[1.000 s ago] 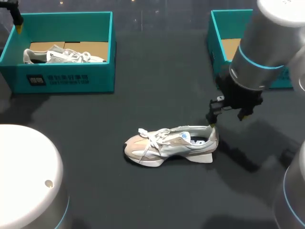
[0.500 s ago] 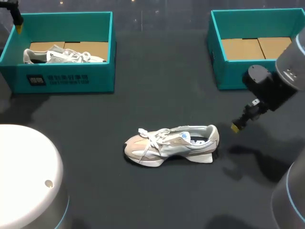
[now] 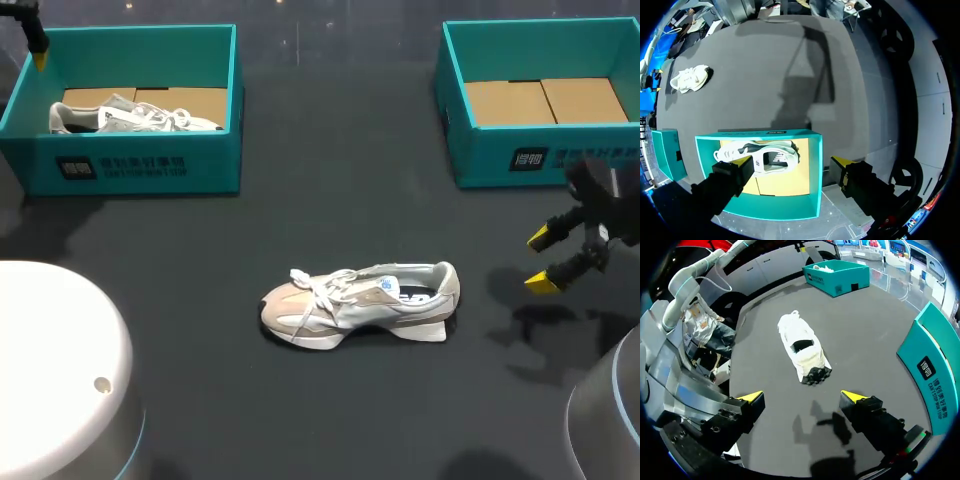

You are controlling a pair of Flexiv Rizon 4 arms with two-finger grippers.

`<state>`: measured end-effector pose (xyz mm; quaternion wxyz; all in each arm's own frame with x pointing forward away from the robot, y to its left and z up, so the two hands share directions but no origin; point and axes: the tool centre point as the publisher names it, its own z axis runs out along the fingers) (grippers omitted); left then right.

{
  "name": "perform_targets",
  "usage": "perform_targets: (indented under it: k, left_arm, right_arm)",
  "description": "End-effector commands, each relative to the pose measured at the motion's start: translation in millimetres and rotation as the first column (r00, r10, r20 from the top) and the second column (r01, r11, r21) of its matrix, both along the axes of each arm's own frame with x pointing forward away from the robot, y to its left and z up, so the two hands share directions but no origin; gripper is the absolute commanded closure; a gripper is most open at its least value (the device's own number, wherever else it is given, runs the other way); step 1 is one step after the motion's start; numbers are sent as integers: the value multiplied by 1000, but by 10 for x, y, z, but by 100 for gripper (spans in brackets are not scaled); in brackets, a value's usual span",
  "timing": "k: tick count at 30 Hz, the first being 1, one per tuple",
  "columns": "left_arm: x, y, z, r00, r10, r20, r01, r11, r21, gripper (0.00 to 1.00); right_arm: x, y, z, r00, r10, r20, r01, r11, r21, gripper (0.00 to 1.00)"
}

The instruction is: Take the shoe out of the shoebox, open the shoe tongue, remove and reinsert the insole, then place the shoe into the shoebox

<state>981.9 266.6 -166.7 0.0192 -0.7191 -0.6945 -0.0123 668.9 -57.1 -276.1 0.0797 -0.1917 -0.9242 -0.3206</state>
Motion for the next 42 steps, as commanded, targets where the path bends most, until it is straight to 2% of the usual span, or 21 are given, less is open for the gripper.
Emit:
perform_targets:
  k: [1,5,16,19,21,24,30,42]
  left_arm:
    - [-2,3,3,1000,-1,0,1,1000,2,0]
    - [-2,3,3,1000,-1,0,1,1000,2,0]
    - [-2,3,3,1000,-1,0,1,1000,2,0]
    - [-2,3,3,1000,-1,0,1,1000,2,0]
    - [-2,3,3,1000,-1,0,1,1000,2,0]
    - [-2,3,3,1000,-1,0,1,1000,2,0]
    - [-2,3,3,1000,-1,0,1,1000,2,0]
    - [-2,3,3,1000,-1,0,1,1000,2,0]
  right_arm:
    - [1,-148,-108,833,256,490,-498,734,462,0]
    - [36,-186,-287,776,311,548,-561,737,376,0]
    - [36,-186,-287,776,311,548,-561,737,376,0]
    - [95,-274,-480,803,256,538,-512,759,403,0]
    - [115,-314,-597,805,231,546,-497,766,408,0]
    - [139,-342,-703,821,184,541,-452,789,416,0]
    - [157,-349,-788,837,96,539,-378,813,443,0]
    - [176,-256,-833,872,42,488,-294,842,453,0]
